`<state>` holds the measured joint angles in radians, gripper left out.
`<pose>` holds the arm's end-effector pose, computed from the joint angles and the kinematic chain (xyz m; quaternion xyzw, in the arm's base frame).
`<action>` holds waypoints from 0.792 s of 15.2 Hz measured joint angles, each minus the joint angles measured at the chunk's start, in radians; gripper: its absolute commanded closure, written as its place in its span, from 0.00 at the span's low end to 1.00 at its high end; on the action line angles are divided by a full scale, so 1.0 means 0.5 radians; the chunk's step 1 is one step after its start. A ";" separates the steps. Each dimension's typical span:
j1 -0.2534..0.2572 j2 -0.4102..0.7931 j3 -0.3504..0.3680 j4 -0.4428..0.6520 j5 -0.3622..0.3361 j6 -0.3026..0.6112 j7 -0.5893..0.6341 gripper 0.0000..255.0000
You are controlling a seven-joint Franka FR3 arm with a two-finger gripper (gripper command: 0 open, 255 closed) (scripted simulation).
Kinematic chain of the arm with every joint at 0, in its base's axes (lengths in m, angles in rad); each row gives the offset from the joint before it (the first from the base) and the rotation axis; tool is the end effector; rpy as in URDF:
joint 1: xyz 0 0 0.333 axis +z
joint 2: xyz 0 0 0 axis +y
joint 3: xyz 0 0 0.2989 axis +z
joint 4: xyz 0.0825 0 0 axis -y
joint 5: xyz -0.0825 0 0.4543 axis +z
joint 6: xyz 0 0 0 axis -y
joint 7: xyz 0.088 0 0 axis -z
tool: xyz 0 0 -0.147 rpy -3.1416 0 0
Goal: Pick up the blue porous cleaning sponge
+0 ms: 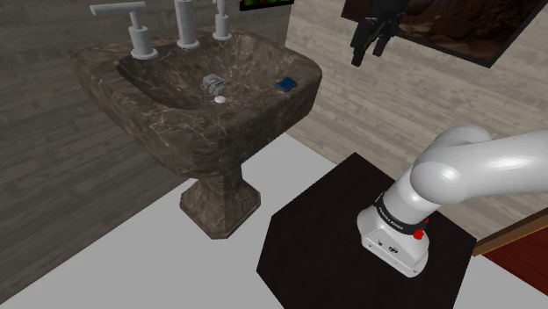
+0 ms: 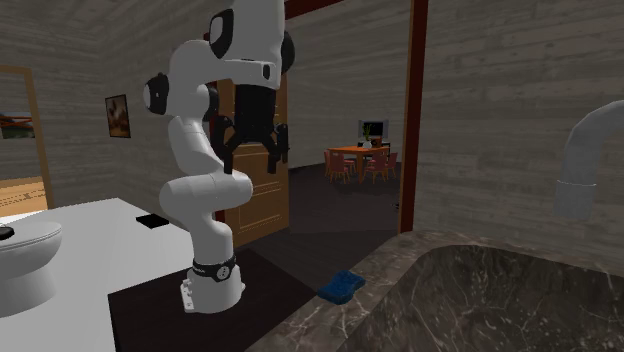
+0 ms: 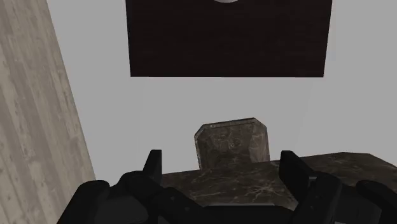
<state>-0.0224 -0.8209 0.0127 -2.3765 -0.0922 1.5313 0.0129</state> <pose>0.3747 -0.0171 0.5381 0.9985 -0.0146 -0.0122 0.0507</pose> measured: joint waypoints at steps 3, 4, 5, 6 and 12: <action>-0.019 0.061 0.041 -0.002 0.049 0.059 0.116 0.00; -0.034 0.098 0.063 -0.017 0.079 0.108 0.196 0.00; -0.050 0.145 0.091 -0.011 0.112 0.151 0.283 0.00; -0.070 0.200 0.108 -0.008 0.138 0.203 0.364 0.00; -0.169 0.600 0.265 0.083 0.302 0.532 0.909 0.00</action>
<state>-0.1068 -0.5210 0.1452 -2.3349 0.0588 1.7974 0.4674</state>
